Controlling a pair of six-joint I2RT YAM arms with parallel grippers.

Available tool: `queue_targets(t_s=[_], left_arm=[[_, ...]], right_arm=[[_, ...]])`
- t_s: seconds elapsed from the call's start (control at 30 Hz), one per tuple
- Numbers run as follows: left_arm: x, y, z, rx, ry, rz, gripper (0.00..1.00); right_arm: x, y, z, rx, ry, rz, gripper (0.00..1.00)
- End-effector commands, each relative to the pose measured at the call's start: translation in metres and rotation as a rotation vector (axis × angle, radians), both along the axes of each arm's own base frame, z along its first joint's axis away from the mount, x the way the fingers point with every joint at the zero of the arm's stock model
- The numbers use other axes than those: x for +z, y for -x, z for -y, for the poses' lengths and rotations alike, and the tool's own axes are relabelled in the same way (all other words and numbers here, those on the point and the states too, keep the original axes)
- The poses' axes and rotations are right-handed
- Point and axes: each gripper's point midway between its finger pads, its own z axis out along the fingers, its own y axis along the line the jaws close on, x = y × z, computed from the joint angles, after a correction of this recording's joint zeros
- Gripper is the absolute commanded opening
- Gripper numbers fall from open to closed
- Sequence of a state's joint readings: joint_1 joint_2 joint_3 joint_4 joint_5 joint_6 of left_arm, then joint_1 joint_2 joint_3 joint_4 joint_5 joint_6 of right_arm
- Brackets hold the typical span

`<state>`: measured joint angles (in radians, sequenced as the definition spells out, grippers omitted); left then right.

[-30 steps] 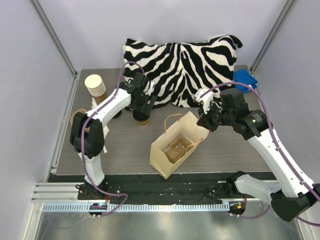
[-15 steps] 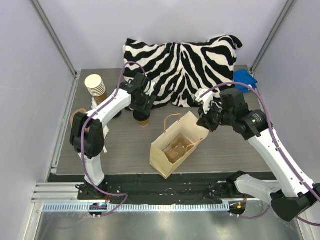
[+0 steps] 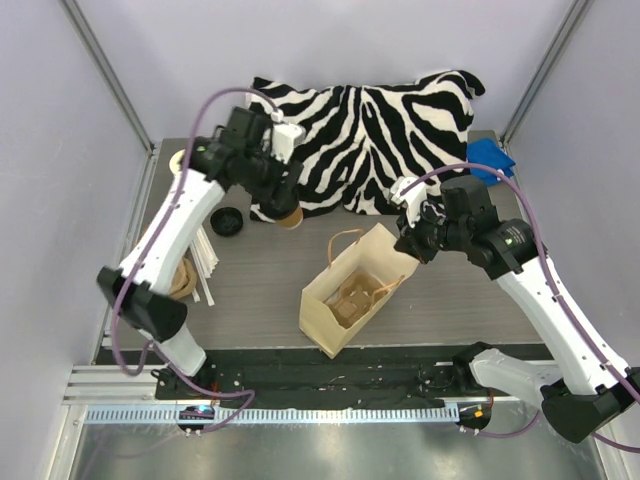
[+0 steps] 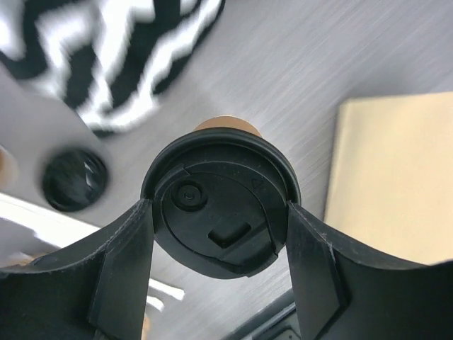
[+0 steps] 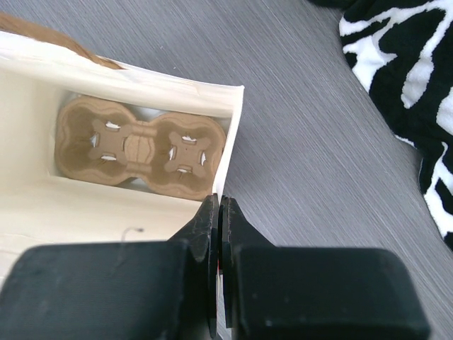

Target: Pack the takeout coffee

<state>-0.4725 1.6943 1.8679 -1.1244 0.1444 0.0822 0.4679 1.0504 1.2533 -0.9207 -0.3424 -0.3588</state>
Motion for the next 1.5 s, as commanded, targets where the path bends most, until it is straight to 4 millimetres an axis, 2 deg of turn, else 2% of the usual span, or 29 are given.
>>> queue_targets(t_s=[0.0,0.03,0.17,0.3,0.37,0.43,0.6,0.67,0.73,0.87,0.97,1.0,1.13,1.2,1.23,1.27,1.3,1.33,1.37,1.4,1.43,1.47], left_arm=[[0.103,0.05,-0.003,-0.167,0.136,0.171,0.22],[0.124,0.055,-0.003,-0.191,0.16,0.227,0.22],[0.18,0.086,0.004,-0.302,0.285,0.373,0.23],[0.225,0.116,0.026,-0.414,0.431,0.48,0.23],[0.239,0.126,0.036,-0.443,0.495,0.496,0.23],[0.246,0.143,0.052,-0.518,0.535,0.481,0.23],[0.246,0.183,0.089,-0.685,0.576,0.427,0.21],[0.241,0.189,0.097,-0.715,0.55,0.434,0.21],[0.236,0.206,0.107,-0.797,0.517,0.459,0.21],[0.209,0.215,0.122,-0.833,0.405,0.431,0.19],[0.181,0.21,0.124,-0.805,0.285,0.41,0.17],[0.166,0.2,0.123,-0.769,0.224,0.4,0.17],[0.139,0.186,0.118,-0.725,0.099,0.402,0.13],[0.124,0.187,0.116,-0.744,0.045,0.406,0.12],[0.124,0.182,0.116,-0.725,0.035,0.435,0.12],[0.119,0.186,0.117,-0.74,0.032,0.437,0.11],[0.1,0.188,0.116,-0.759,-0.004,0.414,0.11],[0.104,0.189,0.115,-0.754,0.012,0.449,0.11],[0.099,0.193,0.115,-0.768,0.009,0.453,0.1],[0.08,0.194,0.113,-0.791,-0.027,0.435,0.1],[0.088,0.194,0.112,-0.782,0.007,0.483,0.1],[0.085,0.193,0.11,-0.777,0.002,0.498,0.09]], right_arm=[[0.021,-0.003,-0.006,0.006,-0.046,0.03,0.01],[0.021,-0.004,-0.007,0.006,-0.047,0.027,0.01],[0.019,-0.003,-0.007,-0.003,-0.054,0.012,0.01],[0.022,-0.003,-0.009,0.005,-0.059,0.008,0.01],[0.021,-0.003,-0.011,0.015,-0.058,0.0,0.01],[0.022,-0.003,-0.011,0.019,-0.057,-0.002,0.01],[0.022,-0.005,-0.014,0.022,-0.056,-0.022,0.01],[0.025,-0.006,-0.015,0.024,-0.06,-0.019,0.01],[0.024,-0.007,-0.015,0.02,-0.059,-0.027,0.01],[0.027,-0.007,-0.017,0.019,-0.068,-0.025,0.01],[0.031,-0.009,-0.017,0.014,-0.079,-0.015,0.01],[0.032,-0.008,-0.018,0.013,-0.083,-0.014,0.01],[0.043,-0.007,-0.02,0.008,-0.122,0.007,0.01],[0.051,-0.004,-0.02,-0.01,-0.156,0.017,0.01],[0.054,-0.003,-0.02,-0.019,-0.169,0.02,0.01],[0.055,-0.003,-0.021,-0.035,-0.193,0.014,0.01],[0.061,0.001,-0.019,-0.046,-0.215,0.032,0.01],[0.062,0.002,-0.018,-0.06,-0.232,0.038,0.01],[0.06,0.002,-0.018,-0.082,-0.253,0.034,0.01],[0.067,0.007,-0.015,-0.09,-0.278,0.063,0.01],[0.069,0.009,-0.014,-0.104,-0.293,0.067,0.01],[0.07,0.011,-0.014,-0.112,-0.313,0.069,0.01]])
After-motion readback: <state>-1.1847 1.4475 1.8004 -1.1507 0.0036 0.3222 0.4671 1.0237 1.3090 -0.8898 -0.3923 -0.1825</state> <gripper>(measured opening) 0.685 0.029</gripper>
